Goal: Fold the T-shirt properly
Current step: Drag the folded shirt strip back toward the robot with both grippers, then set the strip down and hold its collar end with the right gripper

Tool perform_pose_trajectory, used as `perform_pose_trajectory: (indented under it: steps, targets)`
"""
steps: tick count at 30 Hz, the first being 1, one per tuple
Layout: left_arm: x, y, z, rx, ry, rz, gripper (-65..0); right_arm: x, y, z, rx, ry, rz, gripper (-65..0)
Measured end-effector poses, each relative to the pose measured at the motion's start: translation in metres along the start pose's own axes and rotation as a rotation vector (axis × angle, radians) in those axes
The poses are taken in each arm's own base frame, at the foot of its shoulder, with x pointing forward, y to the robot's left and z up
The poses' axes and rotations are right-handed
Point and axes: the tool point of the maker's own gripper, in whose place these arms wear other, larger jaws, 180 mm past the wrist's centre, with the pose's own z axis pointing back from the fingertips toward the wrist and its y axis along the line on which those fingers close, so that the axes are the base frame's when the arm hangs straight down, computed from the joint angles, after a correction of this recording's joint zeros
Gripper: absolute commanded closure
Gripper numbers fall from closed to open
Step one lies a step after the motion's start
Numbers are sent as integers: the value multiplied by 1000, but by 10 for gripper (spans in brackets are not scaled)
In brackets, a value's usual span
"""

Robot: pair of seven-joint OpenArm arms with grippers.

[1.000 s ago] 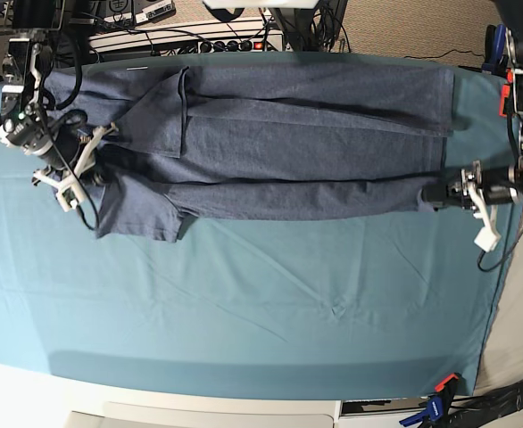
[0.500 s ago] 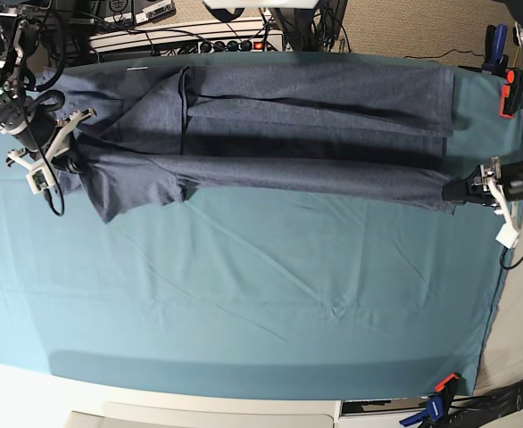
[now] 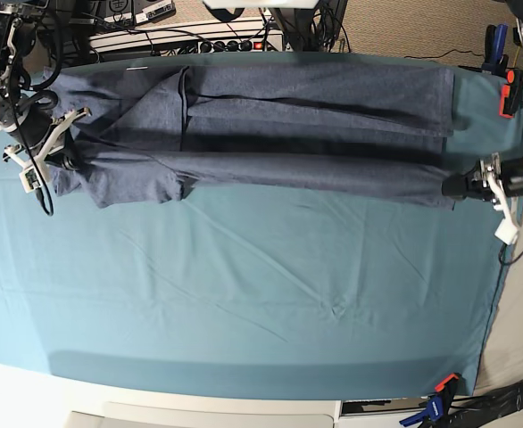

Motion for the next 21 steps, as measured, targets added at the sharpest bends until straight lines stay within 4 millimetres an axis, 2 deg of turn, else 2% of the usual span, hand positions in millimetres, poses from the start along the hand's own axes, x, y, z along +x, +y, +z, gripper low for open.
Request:
perform_pose_trajectory:
  steps: [5,8,14,21]
  targets:
    - [-28,-13,-4,-18,60,-34,0,-7,7,3,13,22,5,0]
    - [-29,-17,-1,-20,51,-48,0,-9,13,6,20,29,17,0]
    - [-37,-13,16,10,7,-28,0,-12,23,12,36,43,41,0]
    - [-44,-15,30,28,-17,-37,0,-11,18,15,21,47,42,0]
